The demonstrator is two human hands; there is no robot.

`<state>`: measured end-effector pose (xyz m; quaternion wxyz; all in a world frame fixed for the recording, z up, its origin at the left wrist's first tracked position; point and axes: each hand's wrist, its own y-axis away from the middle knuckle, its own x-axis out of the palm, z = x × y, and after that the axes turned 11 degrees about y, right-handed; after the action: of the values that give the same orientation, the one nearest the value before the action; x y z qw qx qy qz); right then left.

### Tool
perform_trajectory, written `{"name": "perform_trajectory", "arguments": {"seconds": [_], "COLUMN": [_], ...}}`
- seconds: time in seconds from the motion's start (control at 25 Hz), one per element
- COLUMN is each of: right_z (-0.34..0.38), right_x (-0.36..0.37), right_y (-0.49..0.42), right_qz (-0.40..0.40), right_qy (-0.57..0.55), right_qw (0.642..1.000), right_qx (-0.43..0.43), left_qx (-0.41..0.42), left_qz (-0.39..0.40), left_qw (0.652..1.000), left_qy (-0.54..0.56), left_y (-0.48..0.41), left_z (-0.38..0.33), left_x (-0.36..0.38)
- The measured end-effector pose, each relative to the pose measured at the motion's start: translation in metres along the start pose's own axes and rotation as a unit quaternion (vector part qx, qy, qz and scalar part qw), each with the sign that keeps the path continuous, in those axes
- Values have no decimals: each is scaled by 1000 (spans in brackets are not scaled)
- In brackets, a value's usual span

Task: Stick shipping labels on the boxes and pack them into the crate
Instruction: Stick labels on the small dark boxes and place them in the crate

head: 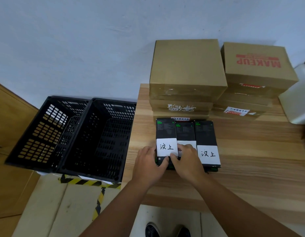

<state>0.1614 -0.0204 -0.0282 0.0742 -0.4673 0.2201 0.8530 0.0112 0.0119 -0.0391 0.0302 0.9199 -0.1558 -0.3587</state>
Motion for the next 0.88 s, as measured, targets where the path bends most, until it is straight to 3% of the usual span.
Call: {"name": "perform_trajectory", "arguments": {"seconds": [0.48, 0.88], "right_z": [24, 42], "right_x": [-35, -97], "right_y": [34, 93], "right_qz": [-100, -178], "right_qy": [-105, -198], "right_qw": [989, 962], "right_qx": [-16, -64], "left_qx": [39, 52], "left_qz": [-39, -35], "left_qw": [995, 972], "left_qy": [81, 227], "left_y": [21, 75], "left_z": [-38, -108], "left_x": [-27, -66]}}
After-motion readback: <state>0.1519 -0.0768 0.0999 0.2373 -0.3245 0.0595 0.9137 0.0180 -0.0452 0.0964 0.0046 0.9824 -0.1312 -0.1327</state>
